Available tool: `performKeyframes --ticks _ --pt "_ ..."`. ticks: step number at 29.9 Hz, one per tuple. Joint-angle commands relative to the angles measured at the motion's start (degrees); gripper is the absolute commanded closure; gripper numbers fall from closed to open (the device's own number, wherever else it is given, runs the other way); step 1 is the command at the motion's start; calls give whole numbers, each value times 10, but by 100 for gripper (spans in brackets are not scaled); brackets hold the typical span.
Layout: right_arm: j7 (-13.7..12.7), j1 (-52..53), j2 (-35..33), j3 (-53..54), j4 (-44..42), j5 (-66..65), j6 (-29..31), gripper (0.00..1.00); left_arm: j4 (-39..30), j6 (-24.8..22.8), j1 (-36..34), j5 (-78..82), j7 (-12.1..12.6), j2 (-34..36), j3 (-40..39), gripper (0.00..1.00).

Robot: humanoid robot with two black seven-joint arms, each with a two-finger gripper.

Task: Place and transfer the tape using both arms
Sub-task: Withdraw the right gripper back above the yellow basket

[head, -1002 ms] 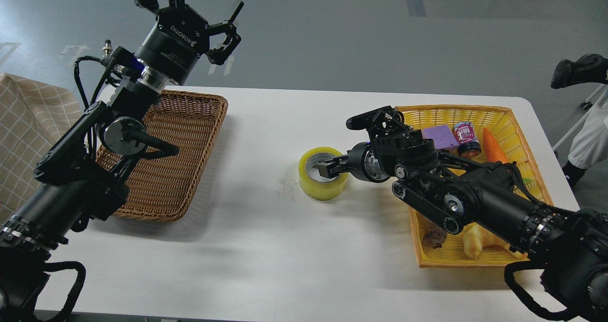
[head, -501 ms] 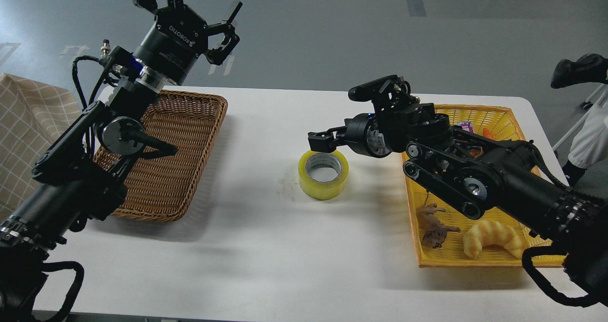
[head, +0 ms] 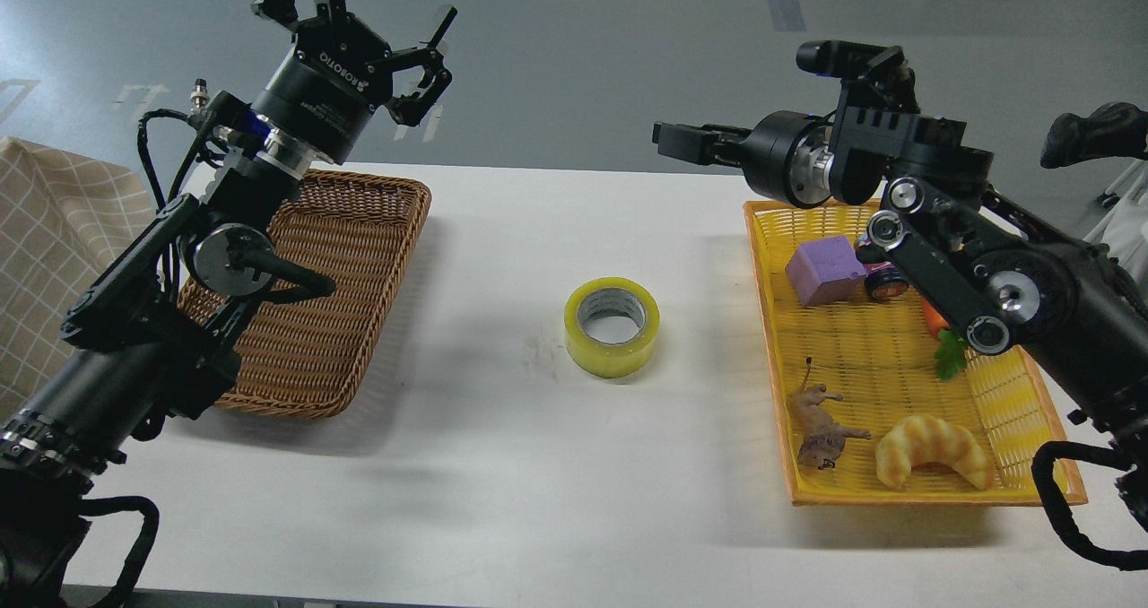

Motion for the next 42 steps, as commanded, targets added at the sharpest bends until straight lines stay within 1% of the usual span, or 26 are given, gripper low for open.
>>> performKeyframes --ticks 1,3,7,9,12,14,16,18,20,23,24,29,34,38,42 --pt "3 -12 1 59 1 59 0 1 1 0 -2 1 1 1 0 2" --pt "4 -20 3 112 1 99 0 1 2 0 -3 2 1 2 0 2" --pt "10 -45 7 172 6 154 0 1 3 0 -5 3 2 2 1 2" --pt "23 -56 9 222 8 189 0 1 3 0 -5 3 2 2 0 2" --pt "41 -67 18 261 7 218 0 1 3 0 -6 3 2 2 0 2" --pt "58 -82 40 312 2 268 0 1 3 0 -6 3 1 2 0 2" --pt "61 -96 52 339 0 319 0 1 3 0 -5 3 -1 -3 -3 2" --pt "61 -110 56 348 -1 359 0 0 3 0 -5 3 -2 -4 -4 2" --pt "61 -130 56 349 1 444 0 0 3 0 -5 3 -1 -6 -1 2" --pt "60 -140 56 346 2 530 0 0 3 0 -7 4 0 -6 0 2" --pt "60 -140 56 346 2 531 0 0 3 0 -7 4 0 -6 0 2" --pt "60 -173 56 348 1 637 0 0 3 0 -7 8 2 -3 2 2" --pt "57 -198 58 343 9 698 0 0 3 0 -7 8 4 0 3 2" --pt "55 -218 67 343 26 704 0 0 3 0 -2 9 5 1 3 2" --pt "52 -235 61 342 45 705 0 0 3 0 0 9 5 3 4 2"
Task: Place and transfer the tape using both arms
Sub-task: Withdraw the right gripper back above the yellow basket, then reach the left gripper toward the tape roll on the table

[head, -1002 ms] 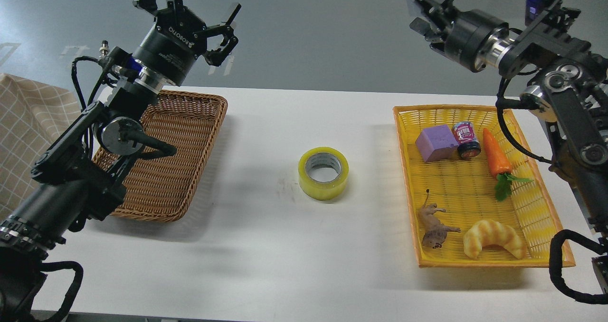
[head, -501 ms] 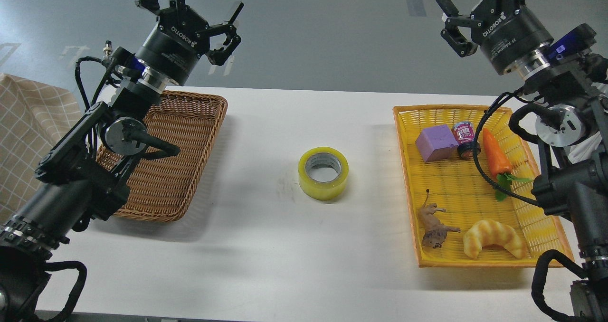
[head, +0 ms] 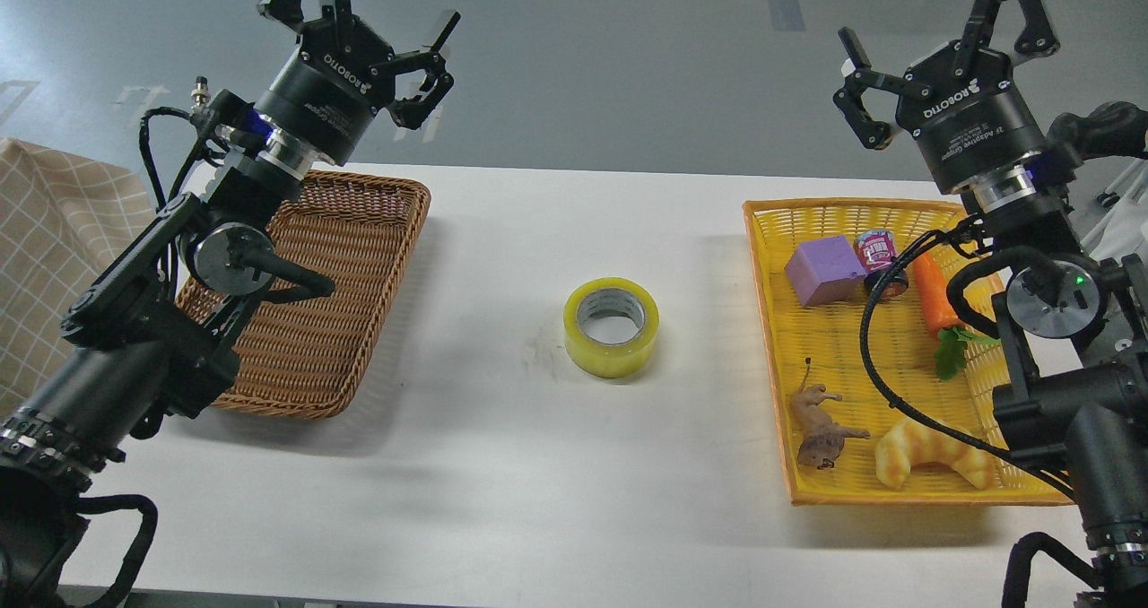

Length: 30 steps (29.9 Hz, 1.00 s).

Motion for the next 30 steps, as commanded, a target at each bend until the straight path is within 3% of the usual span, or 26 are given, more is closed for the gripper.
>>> performKeyframes --ticks 1,10,16,30 --pt "-1 -16 -4 0 11 1 0 0 1 0 1 1 0 1 0 2" --pt "-3 -47 -12 7 12 2 0 0 3 0 10 17 -4 3 0 2" --pt "-2 -61 -27 13 11 2 0 0 1 0 20 43 10 19 -1 2" --pt "-1 -116 -47 26 11 82 0 0 -62 44 -1 319 11 43 -1 2"
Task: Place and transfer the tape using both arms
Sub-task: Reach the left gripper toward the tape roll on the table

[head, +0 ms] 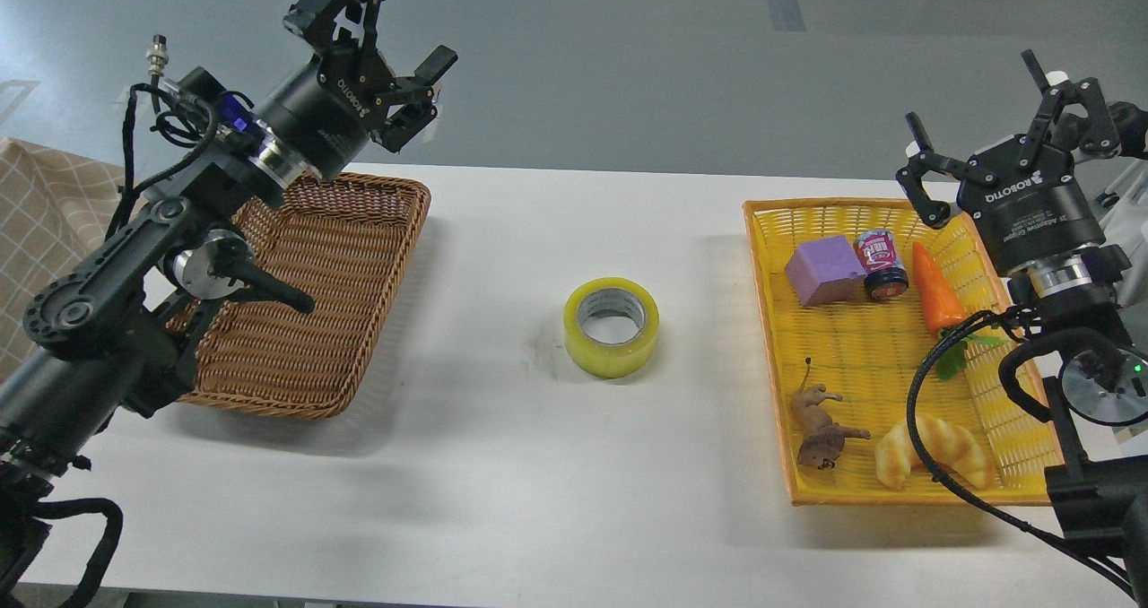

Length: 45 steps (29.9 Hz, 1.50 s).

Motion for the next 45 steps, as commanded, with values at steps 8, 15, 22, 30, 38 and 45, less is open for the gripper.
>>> performKeyframes --ticks 8,15,22,30,38,45 --pt "-2 -3 -1 0 -4 -1 0 0 -36 -1 -16 338 -7 0 8 2" --pt "-1 -1 0 0 -3 -1 0 0 -86 1 -28 481 -5 -1 52 2" --pt "-1 4 1 0 -7 -2 0 0 -75 13 -90 636 16 0 196 2" --pt "0 1 1 0 -8 -2 0 0 -43 10 -118 669 135 -7 307 2" --pt "0 2 1 0 -8 -2 0 0 -16 4 -161 665 193 -20 393 2" --pt "0 4 1 0 -10 -2 0 0 17 -30 -163 647 224 -80 389 2"
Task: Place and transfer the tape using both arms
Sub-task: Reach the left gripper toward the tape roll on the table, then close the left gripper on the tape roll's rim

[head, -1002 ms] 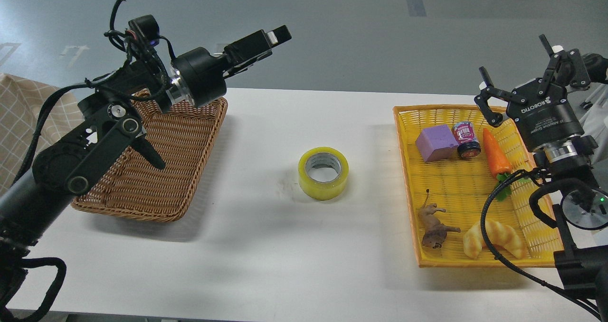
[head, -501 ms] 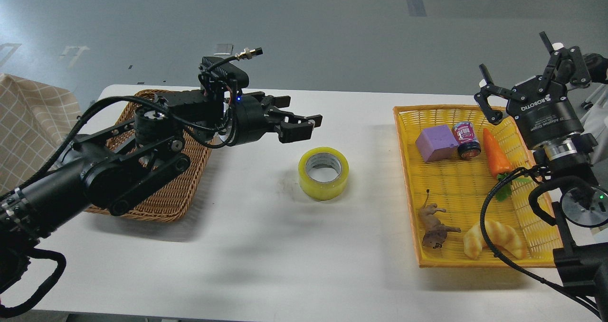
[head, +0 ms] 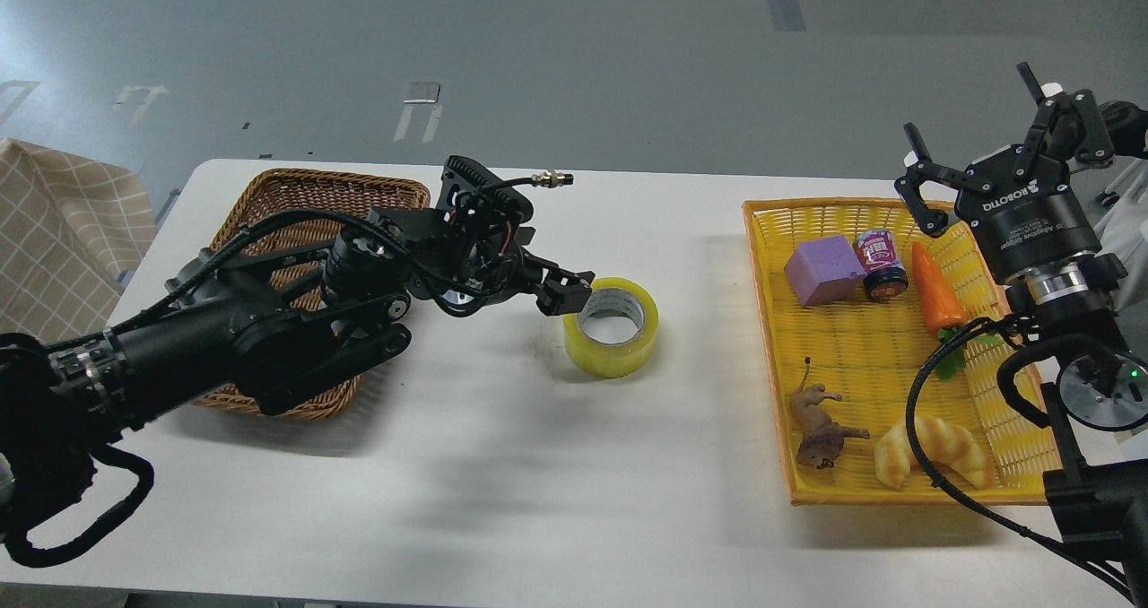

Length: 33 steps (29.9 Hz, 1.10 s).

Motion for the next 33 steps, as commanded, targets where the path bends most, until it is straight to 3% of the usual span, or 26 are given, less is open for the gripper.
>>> performKeyframes --ticks 1,13,26,33 --pt "0 1 -1 0 0 0 0 0 22 -10 -4 -14 14 -22 -2 2" --pt "0 -2 -1 0 -2 0 0 0 95 -20 -12 -27 41 -85 2 2" --pt "1 -5 -1 0 -2 0 0 0 117 -20 -4 -26 36 -98 13 4" --pt "3 -5 -1 0 -2 0 0 0 143 -20 -2 -25 32 -99 14 15"
